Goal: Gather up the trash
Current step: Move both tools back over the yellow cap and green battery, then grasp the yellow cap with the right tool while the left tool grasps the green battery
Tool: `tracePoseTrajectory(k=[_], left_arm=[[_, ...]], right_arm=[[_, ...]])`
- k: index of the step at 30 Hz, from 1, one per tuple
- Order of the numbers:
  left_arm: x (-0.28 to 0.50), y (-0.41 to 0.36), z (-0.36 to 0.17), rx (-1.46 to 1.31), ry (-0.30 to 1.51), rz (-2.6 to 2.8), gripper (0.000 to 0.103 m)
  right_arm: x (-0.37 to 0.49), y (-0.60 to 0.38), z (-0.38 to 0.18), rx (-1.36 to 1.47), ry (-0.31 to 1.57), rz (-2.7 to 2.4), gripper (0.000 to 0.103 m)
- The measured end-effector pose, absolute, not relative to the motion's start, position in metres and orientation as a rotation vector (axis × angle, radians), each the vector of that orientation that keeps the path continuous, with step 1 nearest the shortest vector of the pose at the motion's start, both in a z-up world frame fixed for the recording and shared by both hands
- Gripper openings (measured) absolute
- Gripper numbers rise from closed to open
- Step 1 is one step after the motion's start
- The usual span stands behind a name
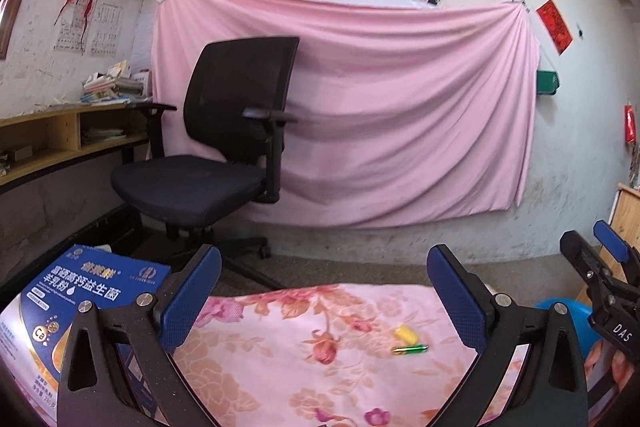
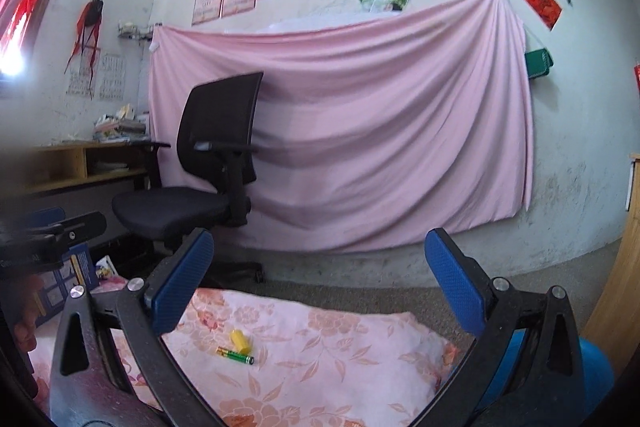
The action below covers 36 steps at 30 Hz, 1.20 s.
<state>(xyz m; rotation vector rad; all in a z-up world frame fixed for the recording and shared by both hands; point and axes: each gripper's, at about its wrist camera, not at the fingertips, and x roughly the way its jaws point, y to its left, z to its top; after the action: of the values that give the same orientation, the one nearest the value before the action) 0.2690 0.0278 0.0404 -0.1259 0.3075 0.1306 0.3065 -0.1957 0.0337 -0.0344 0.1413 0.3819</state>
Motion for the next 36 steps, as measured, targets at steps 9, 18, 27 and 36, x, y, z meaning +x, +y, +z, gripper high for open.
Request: tracePoseTrajectory(k=[9,18,27,36], left_arm=[[0.288,0.039,0.01,-0.103,0.44,0.175,0.101],[0.314,0.045,-0.019,-0.117,0.612,0.226,0.101],[0.334,0.052,-0.043,-0.127,0.764,0.271,0.101],[0.345,0.07,-0.063,-0.225,0.893,0.276,0.101]], right_arm=[[0.349,-0.193,0.004,0.029,0.361,0.393,0.103],[0.387,-0.179,-0.023,0.006,0.596,0.44,0.087],[0.404,-0.136,-0.052,-0.114,0.811,0.585,0.063],[0.416,-0.105,-0.07,-0.151,0.936,0.708,0.056]])
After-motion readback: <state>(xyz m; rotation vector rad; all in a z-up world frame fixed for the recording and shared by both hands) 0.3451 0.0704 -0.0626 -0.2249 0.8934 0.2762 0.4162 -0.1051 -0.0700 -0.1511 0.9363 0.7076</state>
